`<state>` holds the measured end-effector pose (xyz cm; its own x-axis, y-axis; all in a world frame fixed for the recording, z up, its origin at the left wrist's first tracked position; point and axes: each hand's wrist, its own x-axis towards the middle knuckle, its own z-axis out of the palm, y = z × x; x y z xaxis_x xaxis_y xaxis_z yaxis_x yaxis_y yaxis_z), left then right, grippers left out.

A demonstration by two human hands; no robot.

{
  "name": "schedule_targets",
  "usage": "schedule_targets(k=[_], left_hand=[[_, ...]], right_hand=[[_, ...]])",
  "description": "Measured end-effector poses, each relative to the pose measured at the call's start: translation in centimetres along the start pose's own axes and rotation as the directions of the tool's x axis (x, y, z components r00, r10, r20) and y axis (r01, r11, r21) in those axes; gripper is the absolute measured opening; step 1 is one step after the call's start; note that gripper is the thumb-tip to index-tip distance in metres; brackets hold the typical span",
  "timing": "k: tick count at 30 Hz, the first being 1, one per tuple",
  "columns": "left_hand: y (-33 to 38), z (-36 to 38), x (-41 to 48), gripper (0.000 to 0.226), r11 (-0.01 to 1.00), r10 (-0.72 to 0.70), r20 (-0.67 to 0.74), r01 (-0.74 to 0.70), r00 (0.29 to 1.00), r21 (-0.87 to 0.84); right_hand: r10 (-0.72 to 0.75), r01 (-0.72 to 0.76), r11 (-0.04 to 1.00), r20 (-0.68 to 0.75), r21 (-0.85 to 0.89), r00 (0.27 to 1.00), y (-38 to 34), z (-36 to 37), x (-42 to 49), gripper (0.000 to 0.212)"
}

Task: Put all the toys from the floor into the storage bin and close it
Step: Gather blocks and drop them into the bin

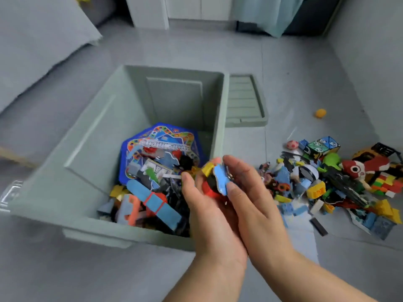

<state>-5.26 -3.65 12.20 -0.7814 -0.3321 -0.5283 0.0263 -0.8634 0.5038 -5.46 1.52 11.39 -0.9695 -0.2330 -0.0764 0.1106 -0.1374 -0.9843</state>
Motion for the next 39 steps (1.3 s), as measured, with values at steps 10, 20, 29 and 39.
schedule_targets(k=[10,20,29,39], left_hand=[[11.2,-7.1,5.0,0.069,0.953,-0.102,-0.252,0.168,0.962,0.253],[10.9,-5.8,5.1,0.061,0.974,0.04,-0.154,-0.004,0.987,0.228],[1.5,-1.8,1.6,0.05,0.949,-0.31,0.26,0.28,0.915,0.146],[-12.4,-8.9,3.9,0.052,0.591,-0.596,-0.238,0.62,0.767,0.516]], right_hand=[[0.587,-0.582,0.776,0.061,0.244,0.808,4.3,12.4,4.4,0.032],[0.54,-0.549,0.819,0.103,0.165,0.836,3.8,9.6,3.9,0.039],[0.504,-0.478,0.848,-0.068,0.231,0.861,2.0,-7.2,-3.3,0.022],[0.422,-0.517,0.615,-0.304,-0.595,0.854,14.6,-17.7,-0.8,0.04]])
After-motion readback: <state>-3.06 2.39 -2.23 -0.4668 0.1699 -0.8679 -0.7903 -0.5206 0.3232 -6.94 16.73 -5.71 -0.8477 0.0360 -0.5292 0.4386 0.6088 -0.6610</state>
